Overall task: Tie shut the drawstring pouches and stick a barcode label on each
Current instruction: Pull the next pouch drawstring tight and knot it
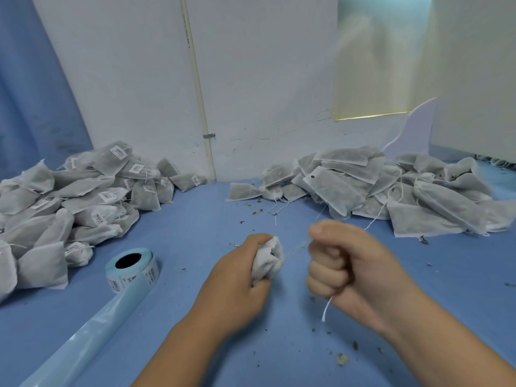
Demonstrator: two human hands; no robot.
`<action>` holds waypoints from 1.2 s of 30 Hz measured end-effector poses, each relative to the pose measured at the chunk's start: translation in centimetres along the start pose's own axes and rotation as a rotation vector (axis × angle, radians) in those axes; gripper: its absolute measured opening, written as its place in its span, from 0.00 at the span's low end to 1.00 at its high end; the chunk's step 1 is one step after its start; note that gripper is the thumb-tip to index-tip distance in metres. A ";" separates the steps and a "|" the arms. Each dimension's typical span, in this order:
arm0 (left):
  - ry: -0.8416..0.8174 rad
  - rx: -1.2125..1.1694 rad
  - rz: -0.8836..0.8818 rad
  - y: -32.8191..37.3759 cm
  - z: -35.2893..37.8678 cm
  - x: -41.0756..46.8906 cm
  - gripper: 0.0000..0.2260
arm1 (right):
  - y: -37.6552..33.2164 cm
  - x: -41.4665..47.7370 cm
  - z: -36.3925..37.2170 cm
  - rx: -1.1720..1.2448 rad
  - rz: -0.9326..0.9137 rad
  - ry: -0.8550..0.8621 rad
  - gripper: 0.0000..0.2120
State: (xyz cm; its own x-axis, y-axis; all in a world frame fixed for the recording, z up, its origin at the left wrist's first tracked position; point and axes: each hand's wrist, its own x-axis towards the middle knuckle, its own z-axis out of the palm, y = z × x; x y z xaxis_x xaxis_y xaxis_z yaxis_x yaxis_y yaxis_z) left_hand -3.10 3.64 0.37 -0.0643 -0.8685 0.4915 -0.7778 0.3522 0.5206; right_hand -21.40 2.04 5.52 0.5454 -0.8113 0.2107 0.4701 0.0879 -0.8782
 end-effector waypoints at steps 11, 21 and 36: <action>-0.230 0.004 0.104 1.7 1.0 -0.5 0.18 | -2.5 0.0 -2.5 0.314 -0.072 0.194 0.16; -0.078 -0.324 -0.017 5.0 0.3 -1.2 0.14 | -1.9 0.4 -4.0 0.051 -0.030 0.124 0.10; -0.167 -1.167 -0.352 6.4 -1.7 -0.6 0.10 | 0.3 1.2 -4.4 -0.668 -0.080 0.341 0.11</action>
State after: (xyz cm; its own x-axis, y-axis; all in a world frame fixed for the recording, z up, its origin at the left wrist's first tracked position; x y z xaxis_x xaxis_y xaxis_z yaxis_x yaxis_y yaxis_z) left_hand -6.95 7.06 4.60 -0.1102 -0.9829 0.1478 0.2511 0.1164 0.9609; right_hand -23.68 -1.44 3.55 0.2314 -0.9439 0.2356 -0.0804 -0.2599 -0.9623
